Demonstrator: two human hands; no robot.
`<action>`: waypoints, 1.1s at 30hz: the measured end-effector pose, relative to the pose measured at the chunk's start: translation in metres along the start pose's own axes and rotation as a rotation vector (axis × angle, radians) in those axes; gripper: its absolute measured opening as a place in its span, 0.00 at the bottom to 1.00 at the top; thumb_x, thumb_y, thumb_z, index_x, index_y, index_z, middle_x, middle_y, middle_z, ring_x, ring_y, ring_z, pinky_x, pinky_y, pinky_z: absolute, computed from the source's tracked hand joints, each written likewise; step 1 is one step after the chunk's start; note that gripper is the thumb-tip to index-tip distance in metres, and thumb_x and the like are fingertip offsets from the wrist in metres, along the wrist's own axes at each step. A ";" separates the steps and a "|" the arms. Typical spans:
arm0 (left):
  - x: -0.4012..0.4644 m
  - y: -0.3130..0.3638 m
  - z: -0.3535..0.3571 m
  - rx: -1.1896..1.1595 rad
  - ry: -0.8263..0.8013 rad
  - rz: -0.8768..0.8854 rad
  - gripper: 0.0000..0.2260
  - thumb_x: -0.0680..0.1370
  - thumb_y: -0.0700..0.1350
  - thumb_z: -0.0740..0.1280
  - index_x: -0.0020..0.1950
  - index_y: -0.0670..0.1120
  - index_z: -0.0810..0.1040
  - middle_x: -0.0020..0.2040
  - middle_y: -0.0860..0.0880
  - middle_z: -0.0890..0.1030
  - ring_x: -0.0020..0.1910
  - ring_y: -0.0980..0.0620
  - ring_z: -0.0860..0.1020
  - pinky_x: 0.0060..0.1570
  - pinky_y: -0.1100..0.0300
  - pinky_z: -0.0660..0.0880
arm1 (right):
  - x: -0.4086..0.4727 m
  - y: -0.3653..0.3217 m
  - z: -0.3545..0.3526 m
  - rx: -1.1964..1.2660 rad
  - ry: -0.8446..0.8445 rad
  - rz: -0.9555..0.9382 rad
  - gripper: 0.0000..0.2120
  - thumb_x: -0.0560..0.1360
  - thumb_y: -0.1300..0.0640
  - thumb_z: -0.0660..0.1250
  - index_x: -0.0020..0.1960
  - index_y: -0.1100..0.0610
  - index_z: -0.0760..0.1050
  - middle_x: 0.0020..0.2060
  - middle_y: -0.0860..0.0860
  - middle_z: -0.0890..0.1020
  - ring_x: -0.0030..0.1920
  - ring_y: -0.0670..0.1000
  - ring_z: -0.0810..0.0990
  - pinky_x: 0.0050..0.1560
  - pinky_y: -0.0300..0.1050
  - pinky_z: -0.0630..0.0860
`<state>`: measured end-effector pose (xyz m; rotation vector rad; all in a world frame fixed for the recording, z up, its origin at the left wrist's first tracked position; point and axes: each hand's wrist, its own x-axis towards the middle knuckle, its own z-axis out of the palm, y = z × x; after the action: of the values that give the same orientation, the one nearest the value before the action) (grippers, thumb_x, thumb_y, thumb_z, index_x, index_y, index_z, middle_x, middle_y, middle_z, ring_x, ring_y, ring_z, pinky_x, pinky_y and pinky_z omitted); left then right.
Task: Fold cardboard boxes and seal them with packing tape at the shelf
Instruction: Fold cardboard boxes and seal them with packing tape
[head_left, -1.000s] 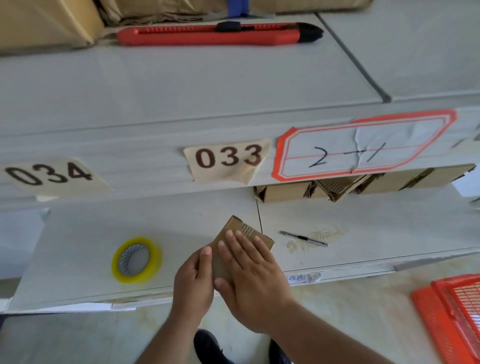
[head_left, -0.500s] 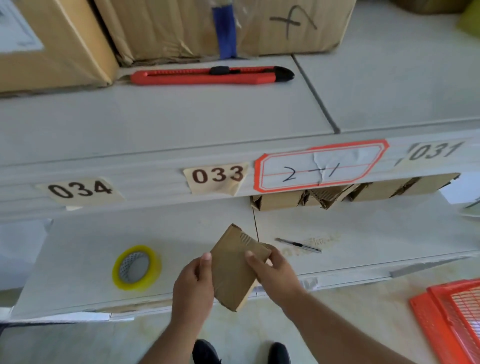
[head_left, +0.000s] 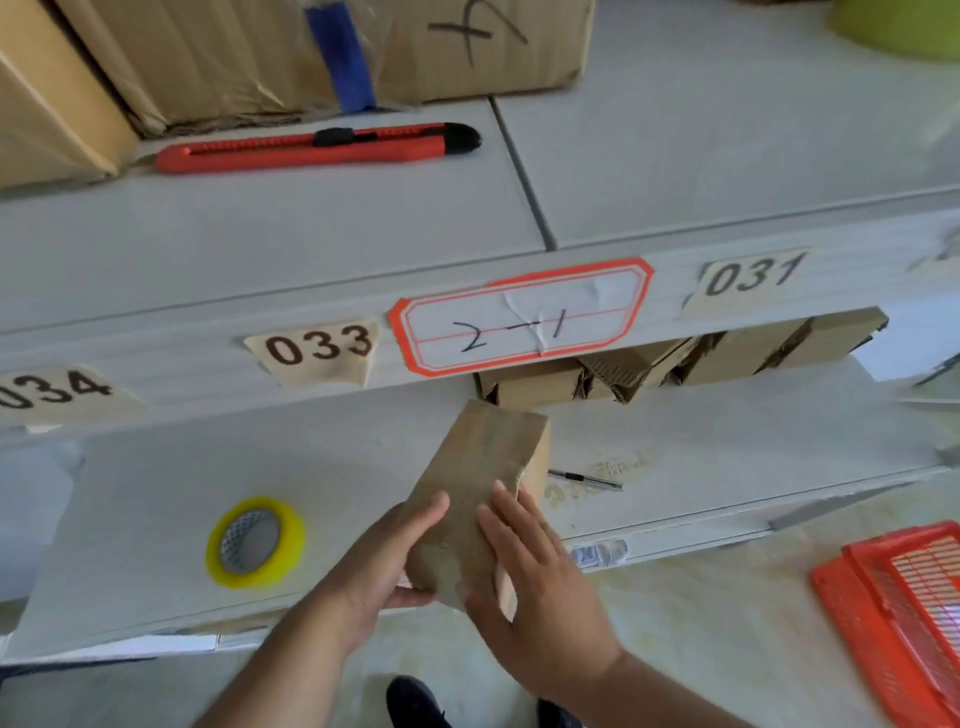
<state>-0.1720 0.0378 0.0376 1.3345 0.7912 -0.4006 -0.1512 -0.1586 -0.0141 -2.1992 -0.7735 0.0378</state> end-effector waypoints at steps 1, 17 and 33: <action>-0.003 0.000 0.008 -0.064 0.001 0.007 0.23 0.74 0.66 0.69 0.64 0.56 0.83 0.59 0.52 0.86 0.59 0.52 0.84 0.58 0.38 0.81 | -0.002 -0.004 -0.006 0.030 0.051 -0.049 0.31 0.81 0.42 0.66 0.80 0.54 0.66 0.83 0.46 0.58 0.83 0.54 0.57 0.76 0.53 0.68; -0.022 0.013 0.126 -0.213 -0.440 0.009 0.23 0.84 0.53 0.57 0.71 0.41 0.77 0.66 0.36 0.81 0.65 0.37 0.80 0.64 0.37 0.77 | -0.059 -0.038 -0.119 0.408 0.662 0.762 0.60 0.54 0.20 0.75 0.79 0.38 0.56 0.77 0.38 0.65 0.76 0.39 0.65 0.76 0.49 0.68; -0.049 0.024 0.221 0.062 -0.886 -0.217 0.24 0.80 0.59 0.65 0.68 0.44 0.81 0.65 0.32 0.80 0.60 0.32 0.78 0.68 0.25 0.65 | -0.155 -0.042 -0.204 1.014 1.162 0.875 0.29 0.70 0.32 0.74 0.66 0.48 0.81 0.60 0.52 0.84 0.59 0.54 0.83 0.64 0.55 0.76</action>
<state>-0.1281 -0.1772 0.0963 0.9735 0.1708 -1.0985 -0.2448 -0.3589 0.1221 -1.0739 0.7455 -0.3129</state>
